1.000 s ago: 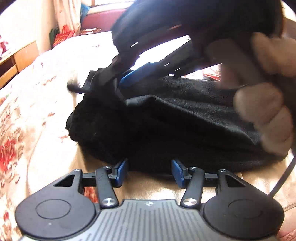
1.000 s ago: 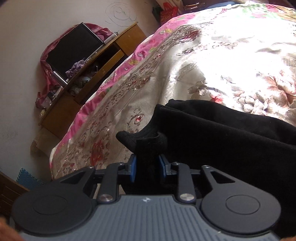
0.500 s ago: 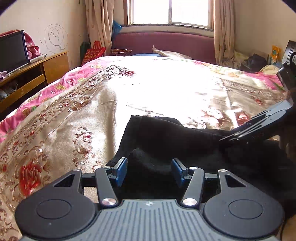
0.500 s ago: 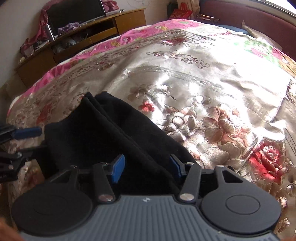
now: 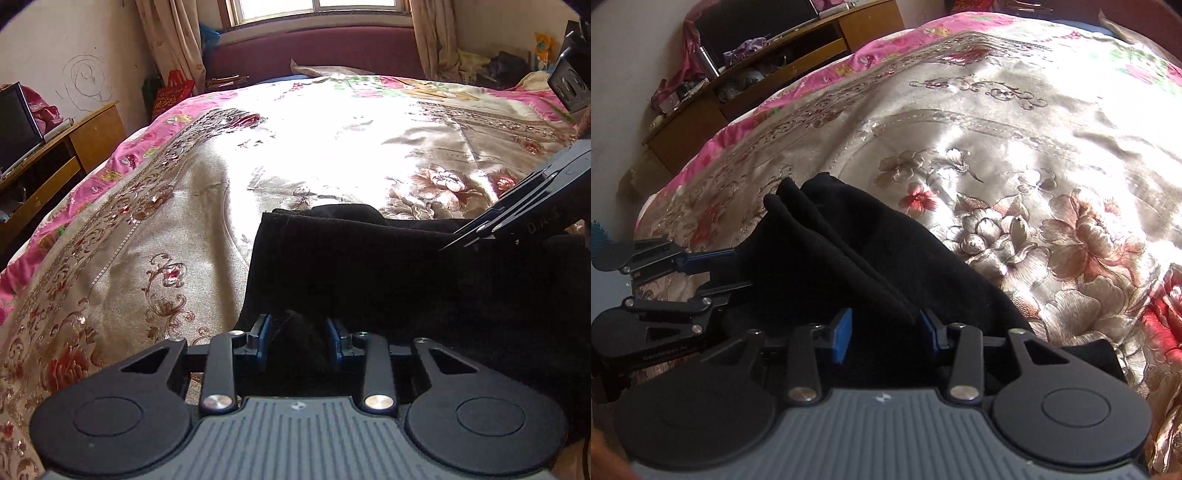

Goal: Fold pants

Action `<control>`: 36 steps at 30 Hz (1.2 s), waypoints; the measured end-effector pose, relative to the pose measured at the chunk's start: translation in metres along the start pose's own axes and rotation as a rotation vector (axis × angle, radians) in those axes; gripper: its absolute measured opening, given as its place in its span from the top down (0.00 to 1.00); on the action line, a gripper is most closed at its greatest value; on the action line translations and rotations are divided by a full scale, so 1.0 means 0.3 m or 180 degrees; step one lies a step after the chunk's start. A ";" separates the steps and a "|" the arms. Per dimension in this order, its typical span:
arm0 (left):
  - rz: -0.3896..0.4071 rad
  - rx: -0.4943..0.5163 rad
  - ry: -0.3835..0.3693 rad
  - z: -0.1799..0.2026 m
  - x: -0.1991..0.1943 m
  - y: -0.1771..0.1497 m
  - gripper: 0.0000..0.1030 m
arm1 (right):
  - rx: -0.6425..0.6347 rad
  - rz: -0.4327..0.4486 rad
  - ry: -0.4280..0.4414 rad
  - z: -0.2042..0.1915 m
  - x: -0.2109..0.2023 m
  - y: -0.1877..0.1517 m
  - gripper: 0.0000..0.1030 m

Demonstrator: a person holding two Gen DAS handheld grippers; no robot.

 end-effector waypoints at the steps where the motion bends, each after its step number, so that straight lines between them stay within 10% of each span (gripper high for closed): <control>1: -0.0004 0.0001 0.0004 -0.008 0.001 0.001 0.63 | -0.0061 -0.0028 -0.0009 -0.014 0.009 0.011 0.84; 14: -0.0052 0.0216 0.0331 0.012 0.017 -0.007 0.64 | 0.0397 0.0199 0.0178 0.017 0.009 0.079 0.93; 23: 0.0104 -0.0134 0.0425 -0.034 -0.079 0.036 0.62 | 0.1272 0.0269 -0.0423 0.414 -0.332 -0.110 0.89; 36: 0.0112 0.0181 0.0108 0.150 -0.024 0.075 0.57 | 0.1670 0.0089 0.0649 0.566 -0.222 -0.169 0.61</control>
Point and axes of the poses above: each gripper's, at about its wrist camera, not at the fingertips, and x roughly the way its jaws point, z to its right, y to its top, the point moved 3 cm from there along x, roughly the way its jaws point, and after that the axes turned 4 degrees about y, right-handed, at the moved point
